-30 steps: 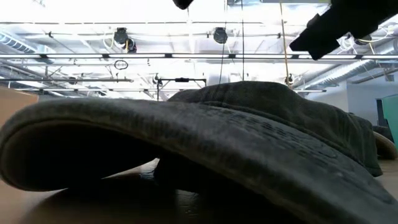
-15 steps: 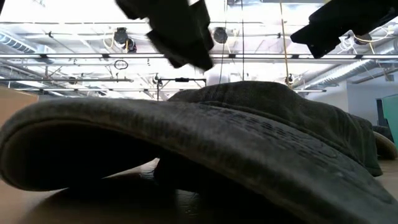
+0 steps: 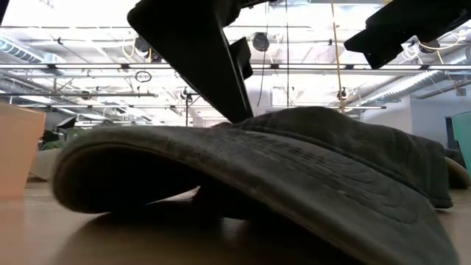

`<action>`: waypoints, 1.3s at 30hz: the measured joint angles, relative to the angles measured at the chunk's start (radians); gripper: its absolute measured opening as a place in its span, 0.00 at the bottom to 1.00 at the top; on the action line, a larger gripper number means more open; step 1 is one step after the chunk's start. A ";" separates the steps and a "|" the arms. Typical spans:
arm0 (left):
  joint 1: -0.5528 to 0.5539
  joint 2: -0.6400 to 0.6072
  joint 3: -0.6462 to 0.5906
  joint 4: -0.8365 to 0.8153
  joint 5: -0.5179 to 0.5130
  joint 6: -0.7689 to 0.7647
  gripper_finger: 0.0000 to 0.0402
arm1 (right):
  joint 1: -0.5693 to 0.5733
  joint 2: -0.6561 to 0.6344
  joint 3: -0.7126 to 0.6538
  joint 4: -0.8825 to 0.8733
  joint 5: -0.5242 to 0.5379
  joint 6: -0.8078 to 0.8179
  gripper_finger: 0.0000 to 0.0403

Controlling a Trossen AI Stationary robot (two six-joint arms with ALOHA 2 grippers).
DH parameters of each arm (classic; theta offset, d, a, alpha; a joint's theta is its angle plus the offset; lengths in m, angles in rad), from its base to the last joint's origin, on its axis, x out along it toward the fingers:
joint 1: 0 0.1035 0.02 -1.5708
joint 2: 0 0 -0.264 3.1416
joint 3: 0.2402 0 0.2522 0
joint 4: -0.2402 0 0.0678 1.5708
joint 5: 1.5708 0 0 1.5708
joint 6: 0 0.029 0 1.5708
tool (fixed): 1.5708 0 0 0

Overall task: Pick & Place hat
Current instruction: Put the bottom black cap into the orange bin

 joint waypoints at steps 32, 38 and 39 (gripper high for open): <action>0.000 0.019 -0.001 -0.009 -0.096 0.024 0.41 | 0.000 0.001 0.000 -0.012 -0.001 0.002 0.39; 0.001 0.019 -0.001 -0.009 -0.095 0.025 0.21 | 0.000 0.001 0.000 -0.011 -0.001 0.002 0.39; 0.001 0.019 -0.001 -0.009 -0.095 0.025 0.18 | 0.000 0.001 0.000 -0.011 -0.001 0.002 0.39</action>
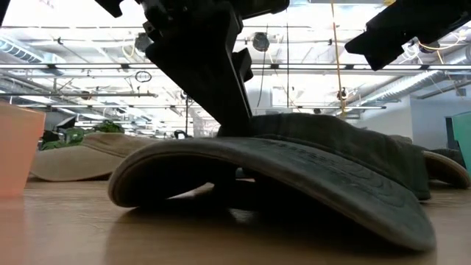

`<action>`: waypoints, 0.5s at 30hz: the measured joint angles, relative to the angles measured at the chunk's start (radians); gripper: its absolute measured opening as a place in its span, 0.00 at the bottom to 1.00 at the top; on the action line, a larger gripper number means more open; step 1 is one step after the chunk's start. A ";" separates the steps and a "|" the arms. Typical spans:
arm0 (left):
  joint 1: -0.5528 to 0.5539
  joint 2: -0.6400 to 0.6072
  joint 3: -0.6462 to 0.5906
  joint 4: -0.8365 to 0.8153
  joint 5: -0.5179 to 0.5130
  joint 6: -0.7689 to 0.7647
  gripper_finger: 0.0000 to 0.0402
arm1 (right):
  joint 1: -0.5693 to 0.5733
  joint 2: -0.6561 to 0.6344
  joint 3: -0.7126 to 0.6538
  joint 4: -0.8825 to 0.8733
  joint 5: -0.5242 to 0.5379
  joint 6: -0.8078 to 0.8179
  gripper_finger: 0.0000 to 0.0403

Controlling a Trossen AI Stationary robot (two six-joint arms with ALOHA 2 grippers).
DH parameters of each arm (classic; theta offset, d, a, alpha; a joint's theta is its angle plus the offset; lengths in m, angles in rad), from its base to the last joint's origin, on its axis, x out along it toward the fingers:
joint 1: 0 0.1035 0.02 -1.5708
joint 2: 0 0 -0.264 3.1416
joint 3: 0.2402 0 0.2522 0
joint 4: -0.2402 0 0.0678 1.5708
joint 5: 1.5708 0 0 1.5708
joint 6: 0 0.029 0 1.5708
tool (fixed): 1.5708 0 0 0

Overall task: Pick & Place hat
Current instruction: Put the bottom black cap into the orange bin

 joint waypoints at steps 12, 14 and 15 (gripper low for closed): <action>-0.006 -0.165 -0.002 -0.040 -0.012 -0.055 0.04 | 0.000 0.000 -0.024 0.008 0.000 0.001 0.39; -0.017 -0.216 -0.002 -0.054 -0.038 -0.079 0.02 | 0.000 0.000 -0.024 0.008 0.000 0.001 0.39; -0.024 -0.246 -0.002 -0.058 -0.038 -0.088 0.02 | 0.000 0.000 -0.024 0.008 0.000 0.001 0.39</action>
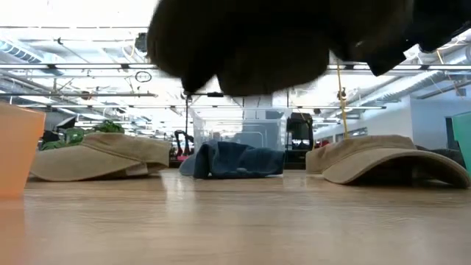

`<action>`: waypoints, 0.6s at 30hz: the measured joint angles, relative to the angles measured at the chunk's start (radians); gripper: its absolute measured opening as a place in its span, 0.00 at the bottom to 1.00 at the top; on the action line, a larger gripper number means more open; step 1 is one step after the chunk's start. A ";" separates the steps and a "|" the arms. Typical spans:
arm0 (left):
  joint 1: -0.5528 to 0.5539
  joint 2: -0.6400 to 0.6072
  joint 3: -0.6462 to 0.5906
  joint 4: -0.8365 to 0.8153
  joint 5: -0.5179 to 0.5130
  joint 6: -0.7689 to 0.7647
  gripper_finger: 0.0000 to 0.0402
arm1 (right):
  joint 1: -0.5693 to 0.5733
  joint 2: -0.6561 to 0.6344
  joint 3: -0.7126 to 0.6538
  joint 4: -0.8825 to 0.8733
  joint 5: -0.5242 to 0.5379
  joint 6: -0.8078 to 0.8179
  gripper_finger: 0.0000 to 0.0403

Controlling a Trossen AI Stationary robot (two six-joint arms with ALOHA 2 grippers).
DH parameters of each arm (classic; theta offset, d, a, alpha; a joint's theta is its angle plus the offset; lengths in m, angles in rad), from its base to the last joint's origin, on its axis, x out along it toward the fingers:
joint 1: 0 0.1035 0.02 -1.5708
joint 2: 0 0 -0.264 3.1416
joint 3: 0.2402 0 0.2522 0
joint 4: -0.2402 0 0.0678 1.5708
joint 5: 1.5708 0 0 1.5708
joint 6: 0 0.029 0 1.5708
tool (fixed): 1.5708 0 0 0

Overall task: Pick & Place hat
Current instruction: Put the bottom black cap into the orange bin

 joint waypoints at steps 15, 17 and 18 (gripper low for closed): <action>-0.326 -0.301 0.002 -0.568 -0.198 -0.547 0.03 | 0.000 0.000 0.000 0.025 0.000 0.019 0.39; -0.389 -0.302 0.002 -0.623 -0.220 -0.630 0.03 | 0.001 0.000 0.000 0.039 0.000 0.019 0.39; -0.423 -0.302 0.002 -0.655 -0.233 -0.677 0.02 | 0.001 0.000 0.000 0.048 0.000 0.019 0.39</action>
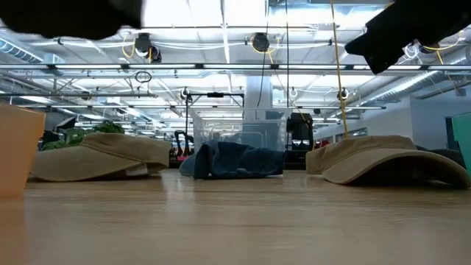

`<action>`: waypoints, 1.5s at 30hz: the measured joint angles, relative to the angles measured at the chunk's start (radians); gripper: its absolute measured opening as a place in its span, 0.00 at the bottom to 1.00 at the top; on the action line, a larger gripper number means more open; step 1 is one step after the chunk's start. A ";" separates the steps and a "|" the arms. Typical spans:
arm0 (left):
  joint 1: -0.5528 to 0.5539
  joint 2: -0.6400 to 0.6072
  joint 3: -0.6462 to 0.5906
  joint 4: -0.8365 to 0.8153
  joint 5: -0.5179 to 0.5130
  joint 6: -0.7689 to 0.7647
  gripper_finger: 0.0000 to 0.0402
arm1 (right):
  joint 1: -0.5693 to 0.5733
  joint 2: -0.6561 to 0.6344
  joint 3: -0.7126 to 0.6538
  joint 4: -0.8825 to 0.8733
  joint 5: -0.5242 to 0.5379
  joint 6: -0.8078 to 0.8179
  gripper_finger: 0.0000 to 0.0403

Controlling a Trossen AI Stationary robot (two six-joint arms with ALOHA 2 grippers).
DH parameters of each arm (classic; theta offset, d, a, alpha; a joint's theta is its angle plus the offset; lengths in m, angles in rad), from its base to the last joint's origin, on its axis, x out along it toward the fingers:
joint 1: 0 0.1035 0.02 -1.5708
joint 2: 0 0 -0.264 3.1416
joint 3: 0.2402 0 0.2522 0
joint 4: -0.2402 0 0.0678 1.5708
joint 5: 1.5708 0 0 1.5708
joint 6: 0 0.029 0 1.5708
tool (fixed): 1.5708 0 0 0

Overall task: Pick & Place hat
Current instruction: Put the bottom black cap into the orange bin

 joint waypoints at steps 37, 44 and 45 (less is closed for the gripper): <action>-0.384 0.000 -0.513 0.285 -0.023 -0.418 0.05 | 0.000 0.000 0.000 0.018 0.000 0.003 0.38; -0.384 0.000 -0.524 0.297 -0.023 -0.459 0.05 | 0.000 0.000 0.000 0.018 0.000 0.004 0.39; -0.384 0.000 -0.524 0.296 -0.023 -0.476 0.07 | 0.000 0.000 0.000 0.018 0.000 0.005 0.39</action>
